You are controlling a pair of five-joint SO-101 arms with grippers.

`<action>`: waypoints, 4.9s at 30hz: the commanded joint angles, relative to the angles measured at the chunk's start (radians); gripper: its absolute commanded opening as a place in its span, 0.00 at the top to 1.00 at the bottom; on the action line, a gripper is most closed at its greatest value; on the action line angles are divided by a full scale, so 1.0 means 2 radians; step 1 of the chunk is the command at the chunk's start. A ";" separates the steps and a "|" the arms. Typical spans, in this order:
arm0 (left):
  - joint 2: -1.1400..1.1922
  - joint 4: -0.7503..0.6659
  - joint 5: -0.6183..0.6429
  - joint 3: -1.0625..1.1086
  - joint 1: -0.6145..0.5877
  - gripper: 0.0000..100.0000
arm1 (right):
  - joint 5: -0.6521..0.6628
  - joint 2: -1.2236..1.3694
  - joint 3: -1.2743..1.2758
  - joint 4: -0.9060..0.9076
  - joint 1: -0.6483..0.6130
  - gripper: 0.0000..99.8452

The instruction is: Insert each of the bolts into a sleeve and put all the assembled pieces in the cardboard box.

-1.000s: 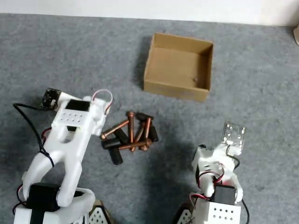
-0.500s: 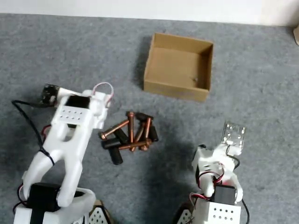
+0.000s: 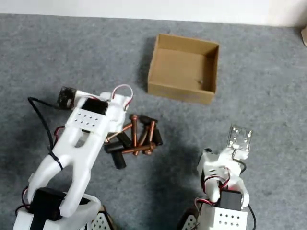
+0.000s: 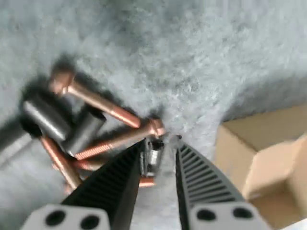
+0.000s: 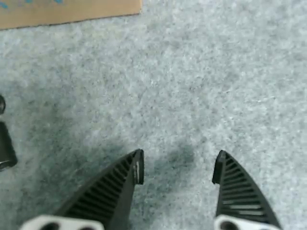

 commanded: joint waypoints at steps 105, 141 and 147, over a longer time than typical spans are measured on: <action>0.300 0.355 0.117 -0.272 -0.021 0.86 | -0.002 -0.003 0.072 -0.009 0.002 0.77; 0.307 0.299 0.071 -0.264 -0.033 0.86 | -0.002 -0.003 0.072 -0.009 0.002 0.77; 0.316 0.278 0.071 -0.271 -0.033 0.86 | -0.002 -0.003 0.072 -0.009 0.002 0.77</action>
